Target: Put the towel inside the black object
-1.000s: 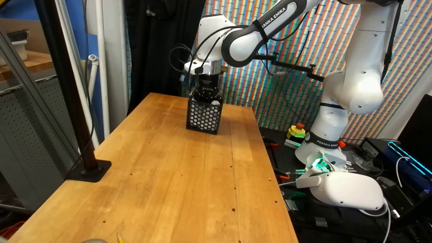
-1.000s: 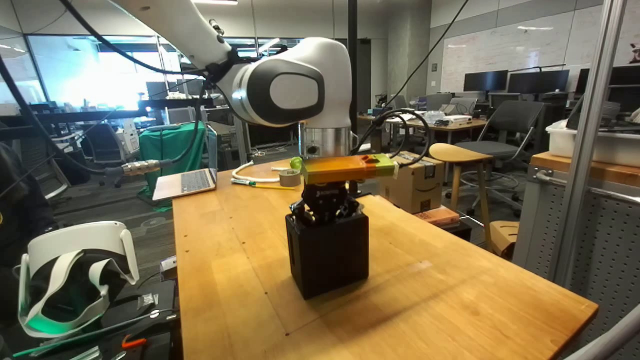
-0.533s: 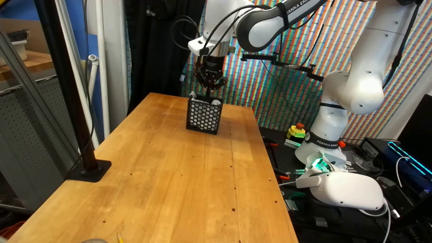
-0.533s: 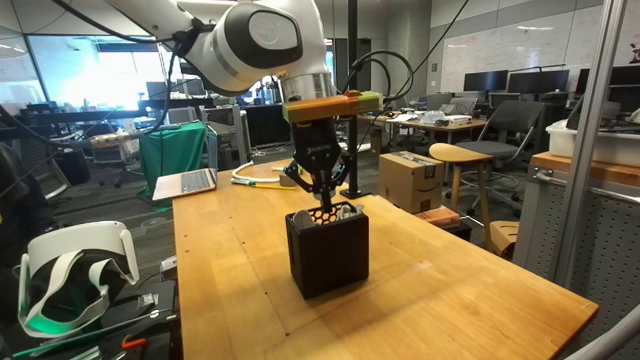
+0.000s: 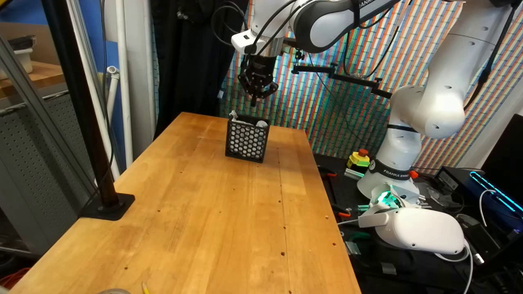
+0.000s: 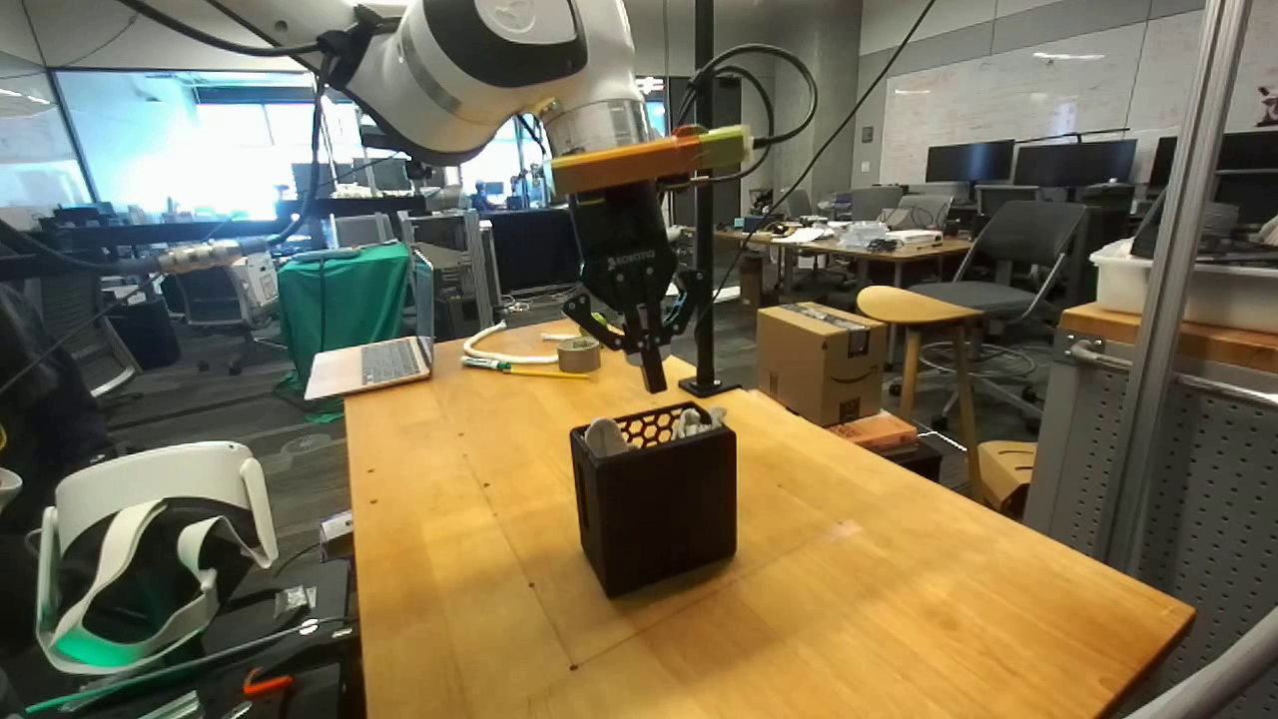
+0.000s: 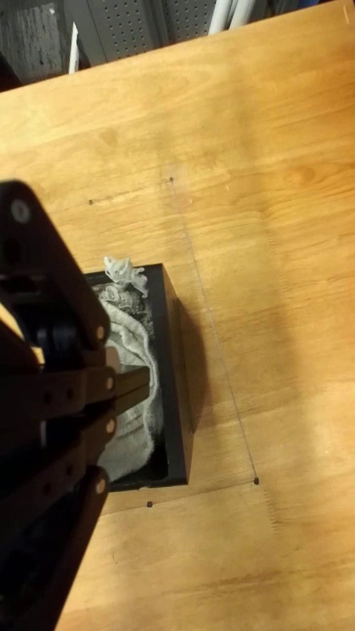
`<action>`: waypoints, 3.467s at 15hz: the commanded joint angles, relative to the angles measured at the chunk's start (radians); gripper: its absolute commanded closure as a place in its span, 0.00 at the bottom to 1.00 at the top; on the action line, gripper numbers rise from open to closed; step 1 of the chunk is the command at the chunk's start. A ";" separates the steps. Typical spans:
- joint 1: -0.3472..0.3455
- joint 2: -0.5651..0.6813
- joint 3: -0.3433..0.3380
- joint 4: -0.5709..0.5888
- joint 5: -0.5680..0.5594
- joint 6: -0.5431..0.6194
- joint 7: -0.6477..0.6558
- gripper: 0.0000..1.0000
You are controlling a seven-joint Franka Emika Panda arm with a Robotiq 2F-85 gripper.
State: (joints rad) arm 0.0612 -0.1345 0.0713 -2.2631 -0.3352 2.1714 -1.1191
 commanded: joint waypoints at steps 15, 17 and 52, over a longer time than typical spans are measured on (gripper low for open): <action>-0.005 0.139 -0.019 -0.021 0.168 0.148 -0.033 0.96; -0.009 0.155 -0.019 -0.037 0.186 0.159 -0.048 0.96; -0.025 0.009 -0.046 0.032 0.015 0.211 -0.070 0.95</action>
State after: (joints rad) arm 0.0250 -0.1526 0.0397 -2.2808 -0.3315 2.3778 -1.1741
